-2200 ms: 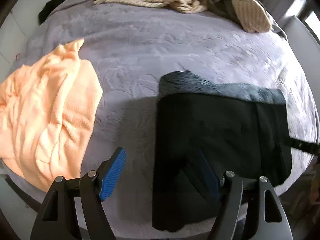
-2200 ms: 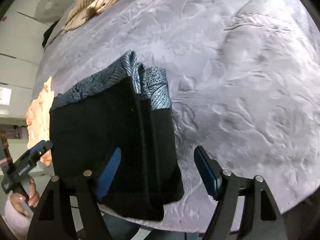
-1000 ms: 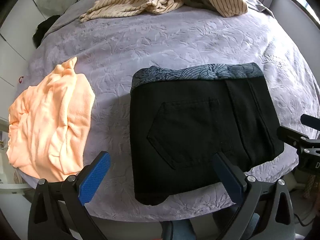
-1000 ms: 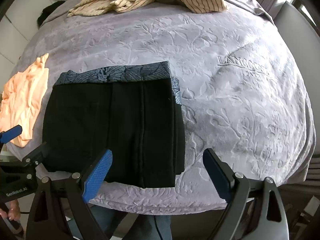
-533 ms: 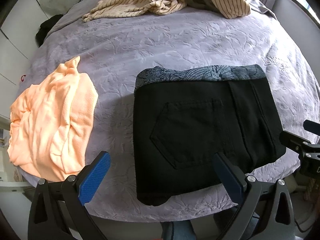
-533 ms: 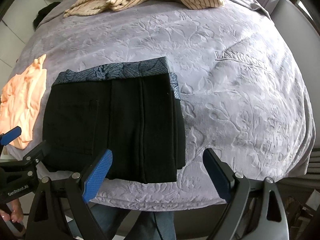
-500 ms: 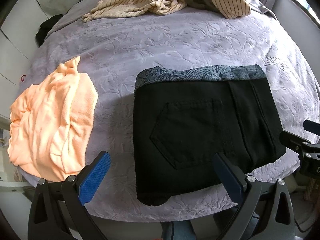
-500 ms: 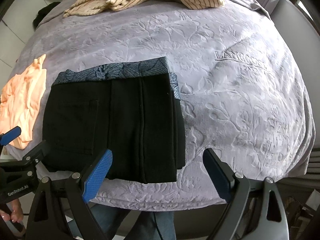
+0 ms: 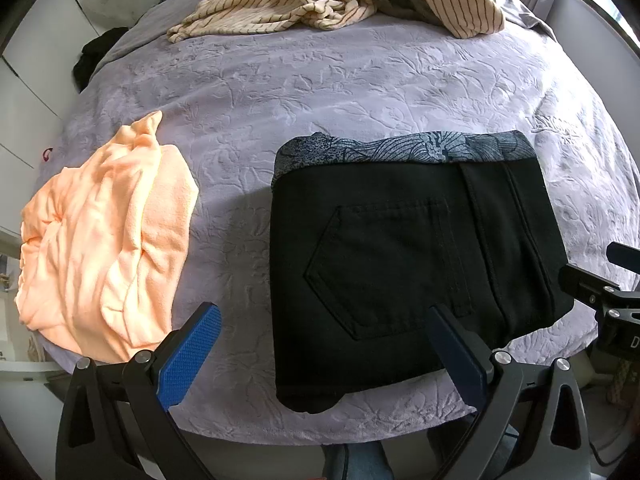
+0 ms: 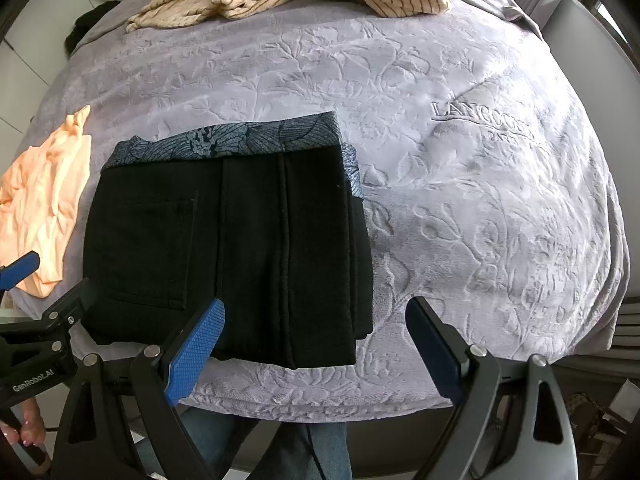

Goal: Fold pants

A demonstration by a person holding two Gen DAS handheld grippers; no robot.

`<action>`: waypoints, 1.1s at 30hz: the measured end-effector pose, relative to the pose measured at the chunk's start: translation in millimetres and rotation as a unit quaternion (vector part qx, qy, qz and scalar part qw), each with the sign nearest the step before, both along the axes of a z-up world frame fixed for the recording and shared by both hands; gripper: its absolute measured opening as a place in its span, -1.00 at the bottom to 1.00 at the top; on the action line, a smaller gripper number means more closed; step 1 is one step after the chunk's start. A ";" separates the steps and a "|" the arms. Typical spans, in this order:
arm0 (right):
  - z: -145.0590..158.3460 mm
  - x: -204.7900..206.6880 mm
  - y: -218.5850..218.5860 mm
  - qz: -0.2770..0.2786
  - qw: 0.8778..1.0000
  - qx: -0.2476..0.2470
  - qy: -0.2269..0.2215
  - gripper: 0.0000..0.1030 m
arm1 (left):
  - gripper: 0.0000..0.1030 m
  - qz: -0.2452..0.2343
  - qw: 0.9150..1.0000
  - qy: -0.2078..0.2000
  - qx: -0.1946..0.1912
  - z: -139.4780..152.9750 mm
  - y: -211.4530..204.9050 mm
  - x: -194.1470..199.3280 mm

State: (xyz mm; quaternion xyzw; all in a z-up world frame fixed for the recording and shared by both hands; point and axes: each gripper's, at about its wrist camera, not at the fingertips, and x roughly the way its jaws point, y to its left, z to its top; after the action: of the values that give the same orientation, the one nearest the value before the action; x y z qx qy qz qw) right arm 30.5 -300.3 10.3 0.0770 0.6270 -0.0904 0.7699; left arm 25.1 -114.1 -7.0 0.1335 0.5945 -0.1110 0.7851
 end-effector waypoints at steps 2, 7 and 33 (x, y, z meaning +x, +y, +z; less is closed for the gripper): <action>0.0 0.2 0.1 -0.001 1.000 0.000 0.000 0.82 | 1.00 -0.001 1.000 0.000 0.000 -0.2 0.3 0.2; -0.4 0.6 -0.3 -0.001 1.000 0.000 0.001 0.82 | 1.00 -0.002 1.000 -0.001 0.002 -0.5 -0.7 0.4; -5.9 3.8 -1.1 0.001 1.000 0.002 0.008 0.82 | 1.00 -0.002 1.000 0.001 0.005 -2.0 -1.9 1.5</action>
State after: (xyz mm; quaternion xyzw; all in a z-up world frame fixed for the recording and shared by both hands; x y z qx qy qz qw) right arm 34.3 -301.5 4.4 0.0773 0.6334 -0.0893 0.7648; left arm 26.6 -116.0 -9.0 0.1389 0.5953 -0.1096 0.7838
